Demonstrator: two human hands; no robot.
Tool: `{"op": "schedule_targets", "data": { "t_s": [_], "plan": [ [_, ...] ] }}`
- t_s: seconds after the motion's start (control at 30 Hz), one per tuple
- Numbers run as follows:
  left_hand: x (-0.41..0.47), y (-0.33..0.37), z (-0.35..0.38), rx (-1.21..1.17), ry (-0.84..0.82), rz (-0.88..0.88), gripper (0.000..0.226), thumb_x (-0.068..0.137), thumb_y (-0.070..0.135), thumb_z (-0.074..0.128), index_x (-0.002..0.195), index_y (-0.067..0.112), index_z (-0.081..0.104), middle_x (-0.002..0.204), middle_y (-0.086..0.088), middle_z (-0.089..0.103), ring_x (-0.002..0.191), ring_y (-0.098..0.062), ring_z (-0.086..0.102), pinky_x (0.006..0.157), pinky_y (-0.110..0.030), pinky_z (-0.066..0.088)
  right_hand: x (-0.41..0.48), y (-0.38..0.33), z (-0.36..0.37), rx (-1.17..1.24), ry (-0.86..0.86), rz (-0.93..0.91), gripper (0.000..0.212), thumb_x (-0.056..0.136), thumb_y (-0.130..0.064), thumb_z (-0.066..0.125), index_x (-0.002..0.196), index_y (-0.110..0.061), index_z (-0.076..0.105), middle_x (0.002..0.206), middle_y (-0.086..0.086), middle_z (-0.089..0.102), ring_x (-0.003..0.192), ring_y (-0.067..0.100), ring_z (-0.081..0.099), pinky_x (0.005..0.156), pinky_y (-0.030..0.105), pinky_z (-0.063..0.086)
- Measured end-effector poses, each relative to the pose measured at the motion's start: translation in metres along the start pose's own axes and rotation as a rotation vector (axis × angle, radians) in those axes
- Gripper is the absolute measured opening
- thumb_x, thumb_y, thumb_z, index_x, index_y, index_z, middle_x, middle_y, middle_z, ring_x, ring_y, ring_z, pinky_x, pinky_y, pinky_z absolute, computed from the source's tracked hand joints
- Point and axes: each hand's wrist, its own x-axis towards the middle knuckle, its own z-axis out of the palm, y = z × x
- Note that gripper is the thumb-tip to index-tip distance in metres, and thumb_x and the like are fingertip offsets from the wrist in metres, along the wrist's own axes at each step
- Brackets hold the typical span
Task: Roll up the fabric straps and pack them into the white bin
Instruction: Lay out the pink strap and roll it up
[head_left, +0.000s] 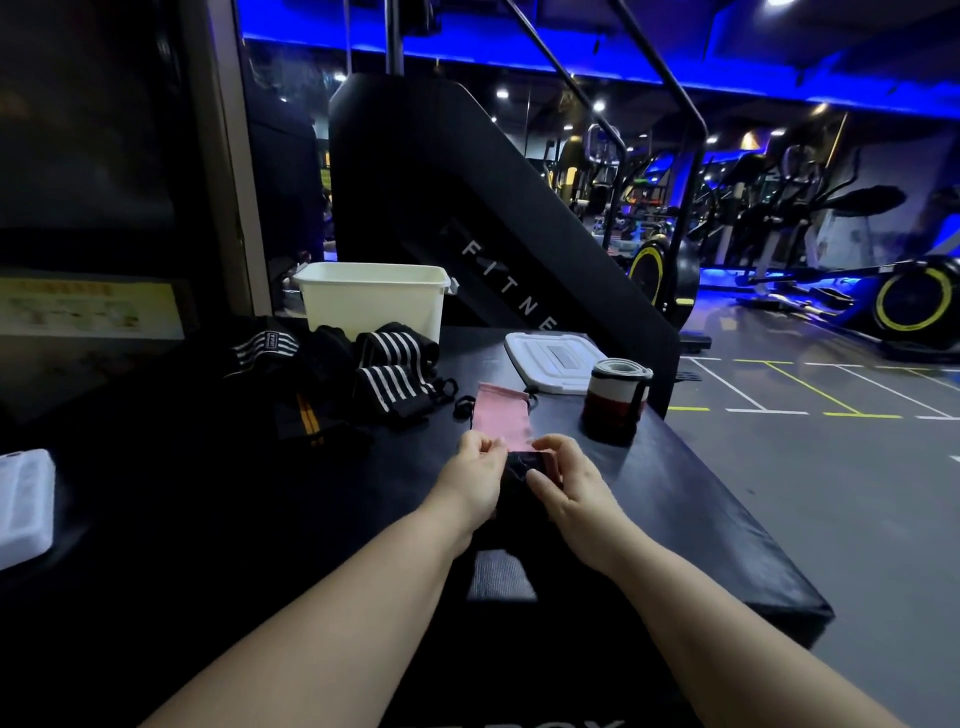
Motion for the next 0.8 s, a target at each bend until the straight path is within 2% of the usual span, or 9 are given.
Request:
{"op": "schedule_targets", "data": {
  "t_s": [0.07,0.13,0.23,0.3,0.43,0.53,0.67,0.73,0.8],
  "plan": [
    [-0.002,-0.001,-0.008,0.033,-0.082,0.039,0.024,0.099,0.037,0.05,0.112,0.018,0.052,0.107,-0.003,0.058,0.092,-0.015,0.055,0.075,-0.029,0.048,0.002,0.002,-0.001,0.006,0.02,-0.005,0.027,0.093,-0.021,0.059,0.118,-0.013,0.056,0.097,-0.005,0.056,0.093,0.012,0.051,0.081,0.023,0.036],
    [-0.004,-0.006,-0.018,0.028,-0.206,0.086,0.035,0.093,0.031,0.061,0.124,0.021,0.05,0.125,-0.004,0.051,0.106,-0.013,0.054,0.092,-0.029,0.048,0.005,0.002,-0.002,0.022,0.014,0.008,0.022,0.095,-0.019,0.057,0.117,-0.014,0.057,0.099,-0.003,0.059,0.095,0.014,0.054,0.083,0.026,0.04],
    [-0.006,-0.013,-0.031,0.146,-0.327,0.147,0.067,0.086,0.024,0.068,0.143,0.035,0.034,0.141,0.006,0.033,0.125,-0.01,0.04,0.104,-0.024,0.036,0.008,0.002,-0.001,0.01,0.026,0.041,0.023,0.097,-0.022,0.055,0.118,-0.014,0.058,0.106,0.0,0.063,0.1,0.015,0.056,0.088,0.029,0.041],
    [-0.007,-0.016,-0.033,0.209,-0.303,0.21,0.068,0.089,0.022,0.066,0.144,0.041,0.03,0.142,0.007,0.031,0.129,-0.007,0.036,0.106,-0.023,0.032,0.008,0.001,-0.001,0.028,0.036,0.06,0.022,0.098,-0.024,0.055,0.117,-0.015,0.059,0.105,0.0,0.064,0.099,0.015,0.057,0.086,0.028,0.041],
    [-0.009,-0.02,-0.029,0.163,-0.209,0.272,0.048,0.091,0.026,0.066,0.132,0.039,0.047,0.136,0.006,0.044,0.124,-0.009,0.046,0.111,-0.036,0.038,0.008,0.0,-0.001,0.109,0.05,0.082,0.007,0.098,-0.025,0.054,0.103,-0.025,0.059,0.094,-0.005,0.063,0.08,0.008,0.057,0.066,0.018,0.045],
    [-0.01,-0.022,-0.028,0.149,-0.174,0.294,0.04,0.092,0.024,0.064,0.127,0.036,0.051,0.129,0.007,0.048,0.119,-0.007,0.049,0.107,-0.031,0.041,0.006,0.0,-0.003,0.186,0.039,0.093,0.009,0.098,-0.025,0.053,0.103,-0.027,0.06,0.094,-0.006,0.062,0.073,0.002,0.055,0.054,0.012,0.043],
    [-0.008,-0.022,-0.024,0.187,-0.124,0.305,0.016,0.096,0.027,0.058,0.109,0.019,0.059,0.103,-0.002,0.061,0.088,-0.011,0.058,0.084,-0.025,0.048,0.0,0.003,-0.005,0.229,-0.018,0.107,0.026,0.094,-0.042,0.056,0.118,-0.032,0.057,0.102,-0.009,0.062,0.076,-0.002,0.057,0.067,0.017,0.049],
    [-0.004,-0.024,-0.022,0.197,-0.116,0.261,0.022,0.097,0.033,0.055,0.112,0.017,0.06,0.104,-0.004,0.064,0.092,-0.016,0.06,0.089,-0.03,0.049,-0.003,0.006,-0.006,0.146,-0.041,0.094,0.047,0.077,-0.062,0.056,0.118,-0.037,0.053,0.109,-0.008,0.064,0.09,0.004,0.061,0.082,0.026,0.05],
    [-0.001,-0.024,-0.021,0.233,-0.111,0.221,0.036,0.094,0.048,0.051,0.115,0.02,0.06,0.111,-0.002,0.064,0.106,-0.019,0.059,0.098,-0.039,0.046,-0.004,0.004,-0.006,0.079,-0.048,0.079,0.049,0.073,-0.062,0.058,0.114,-0.036,0.052,0.109,-0.007,0.064,0.098,0.007,0.061,0.085,0.025,0.048]
  ]
}}
